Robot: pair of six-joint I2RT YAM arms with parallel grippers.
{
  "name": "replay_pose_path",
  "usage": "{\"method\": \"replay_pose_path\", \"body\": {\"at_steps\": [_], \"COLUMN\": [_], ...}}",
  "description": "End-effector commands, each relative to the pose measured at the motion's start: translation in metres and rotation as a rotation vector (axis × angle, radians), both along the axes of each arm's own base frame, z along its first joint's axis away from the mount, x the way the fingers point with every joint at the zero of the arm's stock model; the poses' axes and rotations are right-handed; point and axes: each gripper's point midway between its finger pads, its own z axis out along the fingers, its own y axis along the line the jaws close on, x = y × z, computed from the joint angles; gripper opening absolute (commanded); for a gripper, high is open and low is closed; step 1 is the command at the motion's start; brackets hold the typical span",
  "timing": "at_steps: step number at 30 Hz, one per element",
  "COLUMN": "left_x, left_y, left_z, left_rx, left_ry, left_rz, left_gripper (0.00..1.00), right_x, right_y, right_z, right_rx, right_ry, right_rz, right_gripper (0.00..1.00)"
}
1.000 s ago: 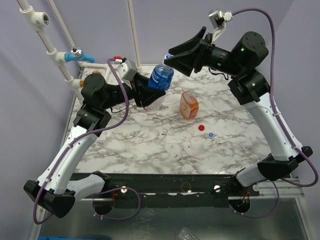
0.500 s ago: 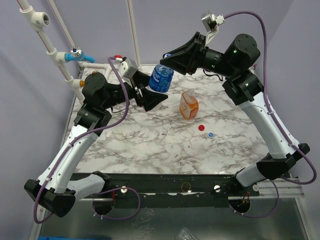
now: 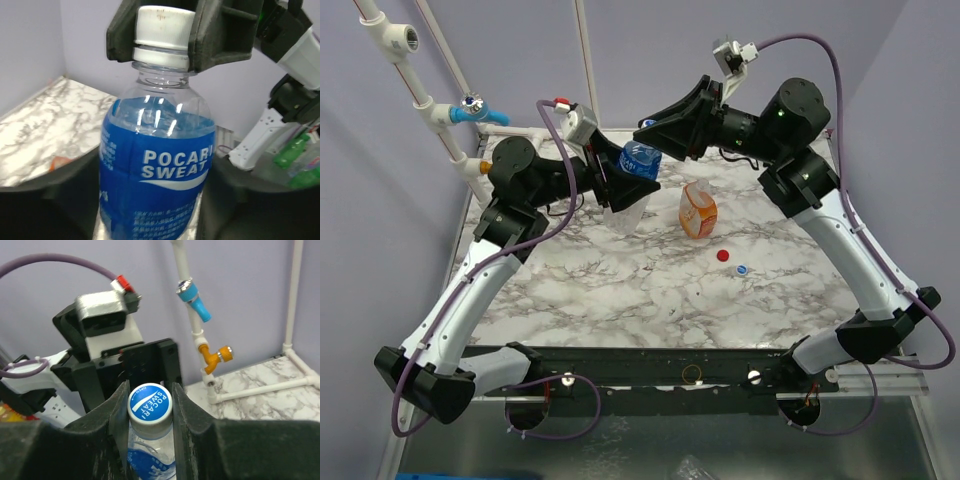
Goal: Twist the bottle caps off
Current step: Unscrew the bottle cap from the plastic bottle.
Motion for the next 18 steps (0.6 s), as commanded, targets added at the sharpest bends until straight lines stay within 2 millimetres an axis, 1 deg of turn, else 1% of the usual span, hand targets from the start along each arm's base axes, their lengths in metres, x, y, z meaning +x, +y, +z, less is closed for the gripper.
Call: {"method": "replay_pose_path", "body": {"at_steps": [1, 2, 4, 5, 8, 9, 12, 14, 16, 17, 18], "left_x": [-0.015, -0.016, -0.018, -0.019, -0.023, -0.027, -0.050, -0.073, -0.091, -0.098, -0.104], "left_y": [-0.002, -0.001, 0.000, 0.000, 0.000, 0.000, -0.001, 0.001, 0.003, 0.004, 0.006], "left_z": [0.002, -0.001, -0.009, -0.011, -0.008, -0.004, 0.010, 0.017, 0.022, 0.023, 0.025], "left_rx": [0.009, 0.013, 0.026, 0.030, 0.027, 0.021, 0.007, 0.011, 0.019, 0.024, 0.028], "left_ry": [-0.043, -0.042, -0.035, -0.033, -0.028, -0.027, -0.009, -0.001, 0.007, 0.012, 0.008], "left_rz": [-0.074, -0.074, -0.074, -0.078, -0.095, -0.110, -0.224, -0.340, -0.420, -0.451, -0.476], "left_gripper": [0.44, 0.35, 0.28, 0.27, 0.17, 0.15, 0.12, 0.12, 0.10, 0.09, 0.08], "right_x": [-0.007, -0.006, -0.006, -0.006, -0.008, -0.012, -0.038, -0.063, -0.093, -0.109, -0.119], "right_y": [-0.001, -0.002, -0.002, -0.003, -0.004, -0.004, -0.006, -0.009, -0.015, -0.019, -0.023], "right_z": [0.010, 0.010, 0.012, 0.012, 0.014, 0.015, 0.021, 0.023, 0.020, 0.012, 0.010], "right_rx": [0.027, 0.029, 0.034, 0.033, 0.030, 0.030, 0.026, 0.029, 0.029, 0.011, 0.011], "right_ry": [-0.050, -0.052, -0.058, -0.058, -0.067, -0.077, -0.133, -0.195, -0.251, -0.267, -0.294], "right_rz": [-0.012, -0.017, -0.024, -0.026, -0.026, -0.008, 0.104, 0.231, 0.386, 0.490, 0.553], "right_gripper": [0.01, 0.01, 0.01, 0.01, 0.01, 0.01, 0.01, 0.01, 0.01, 0.01, 0.01]}}
